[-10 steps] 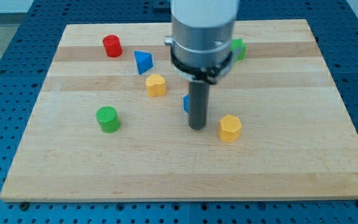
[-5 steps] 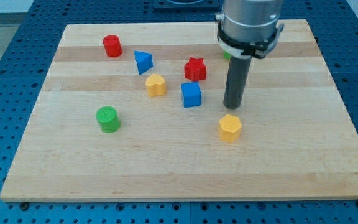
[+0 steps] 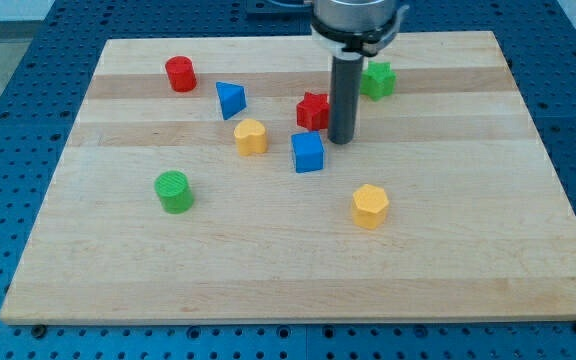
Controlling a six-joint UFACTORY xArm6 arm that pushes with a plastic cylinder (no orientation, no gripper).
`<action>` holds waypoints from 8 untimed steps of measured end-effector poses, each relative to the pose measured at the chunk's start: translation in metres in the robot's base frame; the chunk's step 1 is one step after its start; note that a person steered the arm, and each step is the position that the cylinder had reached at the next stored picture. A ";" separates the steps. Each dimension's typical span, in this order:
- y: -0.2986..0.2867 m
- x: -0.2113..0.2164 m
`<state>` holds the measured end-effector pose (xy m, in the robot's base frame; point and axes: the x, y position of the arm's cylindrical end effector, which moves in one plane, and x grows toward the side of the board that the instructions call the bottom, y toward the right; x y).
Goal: Push the blue cube close to the yellow heart
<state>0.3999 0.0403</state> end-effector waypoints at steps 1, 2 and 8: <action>-0.011 0.005; -0.011 0.005; -0.031 0.023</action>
